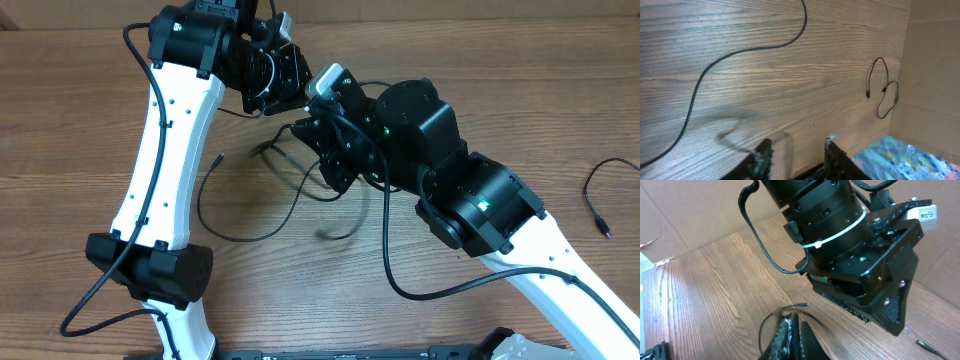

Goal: Untangle cables

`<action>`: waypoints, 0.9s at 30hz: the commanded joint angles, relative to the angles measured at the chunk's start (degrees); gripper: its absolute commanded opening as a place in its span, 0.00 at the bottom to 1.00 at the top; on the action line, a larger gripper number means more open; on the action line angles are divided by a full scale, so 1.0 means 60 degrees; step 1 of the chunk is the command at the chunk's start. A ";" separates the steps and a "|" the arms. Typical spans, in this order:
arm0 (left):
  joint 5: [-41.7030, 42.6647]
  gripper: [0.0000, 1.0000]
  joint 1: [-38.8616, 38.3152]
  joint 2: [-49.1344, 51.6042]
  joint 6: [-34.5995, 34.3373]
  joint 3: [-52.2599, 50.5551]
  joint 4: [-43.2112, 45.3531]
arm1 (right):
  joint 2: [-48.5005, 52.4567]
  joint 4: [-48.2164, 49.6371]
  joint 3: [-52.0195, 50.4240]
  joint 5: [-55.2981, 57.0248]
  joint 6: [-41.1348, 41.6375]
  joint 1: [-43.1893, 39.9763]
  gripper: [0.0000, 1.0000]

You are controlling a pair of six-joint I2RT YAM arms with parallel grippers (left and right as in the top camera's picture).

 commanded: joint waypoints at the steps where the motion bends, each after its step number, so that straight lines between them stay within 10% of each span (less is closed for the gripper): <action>1: -0.0317 0.40 0.0007 -0.0040 0.0160 -0.0051 0.0000 | -0.0175 0.0076 0.0164 -0.0011 -0.0127 0.0033 0.04; 27: -0.0313 0.44 0.0015 -0.0040 0.0189 -0.0051 -0.0459 | -0.0295 0.0612 0.0157 0.4692 -0.0634 -0.0022 0.04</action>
